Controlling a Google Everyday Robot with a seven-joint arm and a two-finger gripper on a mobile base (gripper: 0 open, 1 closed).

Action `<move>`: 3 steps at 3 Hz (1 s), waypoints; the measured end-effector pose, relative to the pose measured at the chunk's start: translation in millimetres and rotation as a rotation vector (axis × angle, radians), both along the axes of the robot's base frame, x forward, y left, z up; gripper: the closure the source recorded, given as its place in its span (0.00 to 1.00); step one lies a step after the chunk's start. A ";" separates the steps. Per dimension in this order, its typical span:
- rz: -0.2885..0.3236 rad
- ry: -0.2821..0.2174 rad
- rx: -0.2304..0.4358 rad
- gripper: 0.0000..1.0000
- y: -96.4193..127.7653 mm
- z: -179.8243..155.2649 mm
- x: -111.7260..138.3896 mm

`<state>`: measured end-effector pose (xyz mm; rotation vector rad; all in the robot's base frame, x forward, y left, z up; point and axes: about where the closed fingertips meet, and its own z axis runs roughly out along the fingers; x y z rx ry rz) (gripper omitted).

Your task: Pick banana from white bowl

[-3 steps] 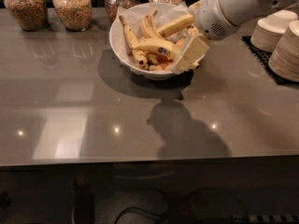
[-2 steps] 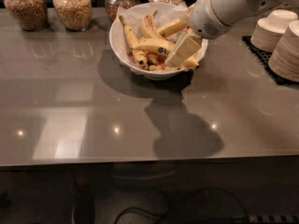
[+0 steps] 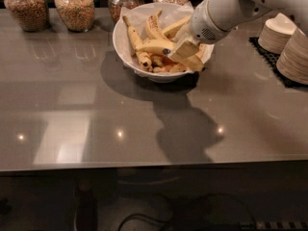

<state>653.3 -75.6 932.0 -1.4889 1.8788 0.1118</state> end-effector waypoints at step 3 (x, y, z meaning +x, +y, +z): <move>-0.028 0.063 -0.022 0.66 1.4 -31.0 12.9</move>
Offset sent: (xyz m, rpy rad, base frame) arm 0.0187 -0.0024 -0.0434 -0.0277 0.0839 -0.0463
